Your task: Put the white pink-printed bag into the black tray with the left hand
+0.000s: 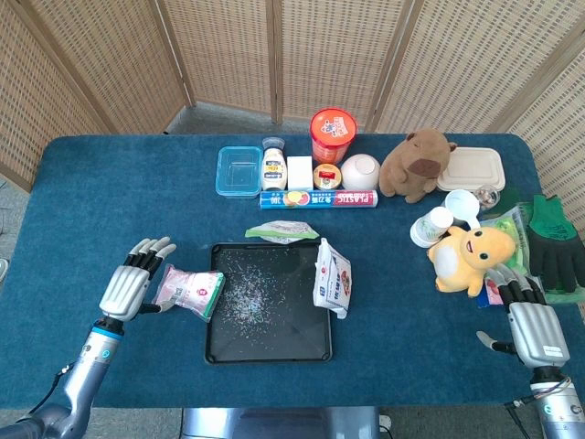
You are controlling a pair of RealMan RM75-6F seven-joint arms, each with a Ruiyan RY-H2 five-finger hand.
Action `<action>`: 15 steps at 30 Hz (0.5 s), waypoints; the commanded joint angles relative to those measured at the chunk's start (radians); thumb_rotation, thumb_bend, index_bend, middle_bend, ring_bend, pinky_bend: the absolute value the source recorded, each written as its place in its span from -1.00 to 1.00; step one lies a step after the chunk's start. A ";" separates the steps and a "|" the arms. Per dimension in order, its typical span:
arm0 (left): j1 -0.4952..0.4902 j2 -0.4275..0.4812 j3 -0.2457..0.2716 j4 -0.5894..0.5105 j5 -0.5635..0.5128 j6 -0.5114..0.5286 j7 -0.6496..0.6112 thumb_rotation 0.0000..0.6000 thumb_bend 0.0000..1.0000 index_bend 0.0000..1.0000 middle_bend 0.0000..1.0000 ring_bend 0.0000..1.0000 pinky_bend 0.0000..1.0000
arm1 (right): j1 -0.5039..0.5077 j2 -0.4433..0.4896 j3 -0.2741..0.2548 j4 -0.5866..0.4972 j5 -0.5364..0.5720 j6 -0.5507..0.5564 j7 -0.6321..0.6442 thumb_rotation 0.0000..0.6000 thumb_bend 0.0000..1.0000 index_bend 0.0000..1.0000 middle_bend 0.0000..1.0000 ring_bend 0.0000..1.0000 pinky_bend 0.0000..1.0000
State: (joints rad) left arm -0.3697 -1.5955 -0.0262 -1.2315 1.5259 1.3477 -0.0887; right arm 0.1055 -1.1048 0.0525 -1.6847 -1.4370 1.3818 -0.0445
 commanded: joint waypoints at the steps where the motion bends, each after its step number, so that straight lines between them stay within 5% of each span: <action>1: 0.019 0.044 0.012 -0.038 0.018 0.031 0.025 0.86 -1.00 -1.00 -1.00 -1.00 -0.88 | -0.001 0.001 0.000 -0.001 0.000 0.001 0.002 1.00 -1.00 -0.99 -1.00 -1.00 -0.85; 7: 0.051 0.207 0.060 -0.181 0.019 0.016 0.087 0.87 -1.00 -1.00 -1.00 -1.00 -0.88 | -0.001 0.004 -0.001 -0.005 -0.003 0.002 0.002 1.00 -1.00 -0.99 -1.00 -1.00 -0.85; 15: 0.141 0.335 0.052 -0.293 -0.068 0.087 0.158 0.99 -1.00 -1.00 -1.00 -1.00 -0.88 | -0.004 0.007 0.000 -0.008 -0.009 0.013 0.007 1.00 -1.00 -0.99 -1.00 -1.00 -0.85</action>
